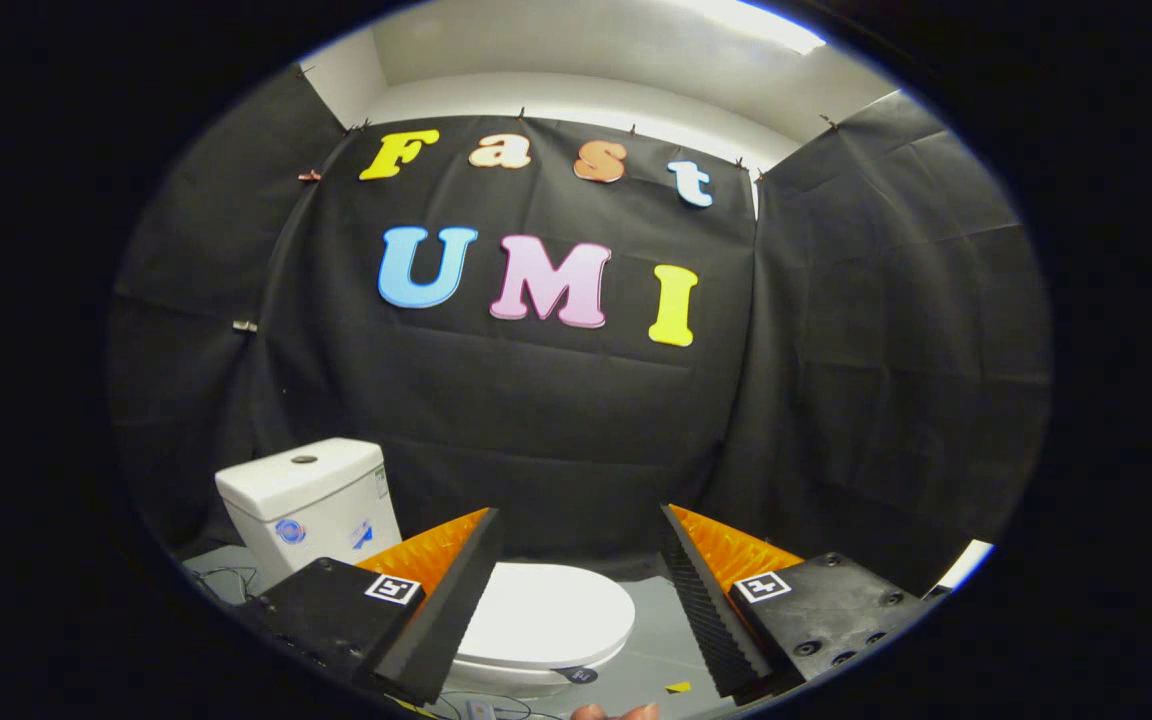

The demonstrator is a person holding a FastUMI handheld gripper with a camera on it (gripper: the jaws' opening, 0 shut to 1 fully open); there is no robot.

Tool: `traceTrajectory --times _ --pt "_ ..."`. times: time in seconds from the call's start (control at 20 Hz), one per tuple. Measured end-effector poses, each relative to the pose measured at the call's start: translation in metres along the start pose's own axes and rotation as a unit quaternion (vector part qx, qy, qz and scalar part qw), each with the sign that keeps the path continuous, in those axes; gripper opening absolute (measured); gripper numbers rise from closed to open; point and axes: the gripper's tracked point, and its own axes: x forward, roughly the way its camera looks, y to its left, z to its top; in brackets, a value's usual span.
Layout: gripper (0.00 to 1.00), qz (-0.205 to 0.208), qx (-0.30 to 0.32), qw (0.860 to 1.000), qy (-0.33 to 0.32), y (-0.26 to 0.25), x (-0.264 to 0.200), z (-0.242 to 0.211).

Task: Open the toilet lid.

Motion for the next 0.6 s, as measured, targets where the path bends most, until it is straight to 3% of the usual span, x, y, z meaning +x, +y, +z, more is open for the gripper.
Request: traceTrajectory --times 0.35,0.6 --pt "0.98 0.026 0.082 0.995 0.054 -0.013 0.032 -0.102" --pt "0.98 0.038 0.161 0.979 0.122 -0.026 0.053 -0.169"
